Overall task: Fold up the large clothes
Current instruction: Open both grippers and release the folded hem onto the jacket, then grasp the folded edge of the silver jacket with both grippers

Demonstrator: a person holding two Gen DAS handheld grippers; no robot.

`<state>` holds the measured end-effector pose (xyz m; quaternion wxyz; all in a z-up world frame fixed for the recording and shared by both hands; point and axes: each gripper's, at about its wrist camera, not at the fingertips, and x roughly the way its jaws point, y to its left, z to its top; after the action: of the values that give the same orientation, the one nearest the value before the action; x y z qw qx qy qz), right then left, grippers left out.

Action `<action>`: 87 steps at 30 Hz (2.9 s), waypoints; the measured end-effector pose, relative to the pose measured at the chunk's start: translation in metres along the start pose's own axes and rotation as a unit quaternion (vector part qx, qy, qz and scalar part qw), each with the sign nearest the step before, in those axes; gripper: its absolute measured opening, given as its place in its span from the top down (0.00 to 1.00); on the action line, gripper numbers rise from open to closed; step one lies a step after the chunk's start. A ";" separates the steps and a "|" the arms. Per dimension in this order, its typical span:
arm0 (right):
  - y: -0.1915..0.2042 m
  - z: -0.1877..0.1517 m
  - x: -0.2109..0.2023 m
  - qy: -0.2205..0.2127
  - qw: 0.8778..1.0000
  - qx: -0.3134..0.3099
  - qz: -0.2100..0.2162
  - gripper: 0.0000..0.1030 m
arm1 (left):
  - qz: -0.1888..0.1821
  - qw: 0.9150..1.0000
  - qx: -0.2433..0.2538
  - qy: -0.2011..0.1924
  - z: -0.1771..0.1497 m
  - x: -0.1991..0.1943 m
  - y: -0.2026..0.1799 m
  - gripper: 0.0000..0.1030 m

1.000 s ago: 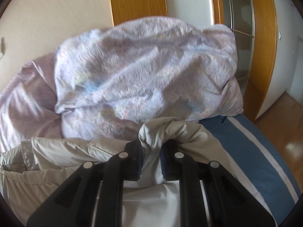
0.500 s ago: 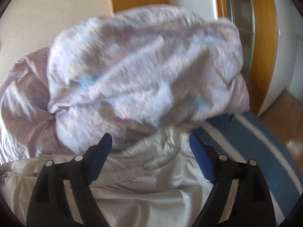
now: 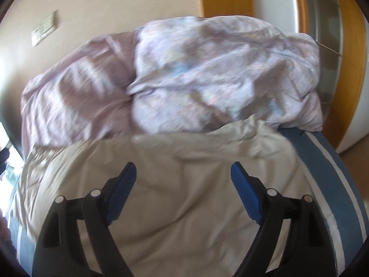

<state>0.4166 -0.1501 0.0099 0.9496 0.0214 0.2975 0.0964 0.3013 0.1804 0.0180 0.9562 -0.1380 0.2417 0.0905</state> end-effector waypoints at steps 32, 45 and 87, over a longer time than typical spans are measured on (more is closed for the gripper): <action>0.053 -0.033 0.110 0.095 0.994 -0.047 -0.021 0.07 | 0.080 0.993 0.031 0.077 -0.047 0.103 -0.011 0.01; 0.031 -0.025 0.097 0.089 0.996 -0.024 0.009 0.07 | 0.086 0.993 0.042 0.075 -0.048 0.099 -0.009 0.01; -0.103 -0.034 0.111 0.086 0.992 0.052 -0.077 0.03 | 0.068 0.989 -0.058 0.116 -0.053 0.130 0.070 0.01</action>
<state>0.5042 -0.2303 -0.0898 0.9227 0.0398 0.3834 0.0091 0.3743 0.2442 -0.1059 0.9038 -0.1862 0.3541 0.1522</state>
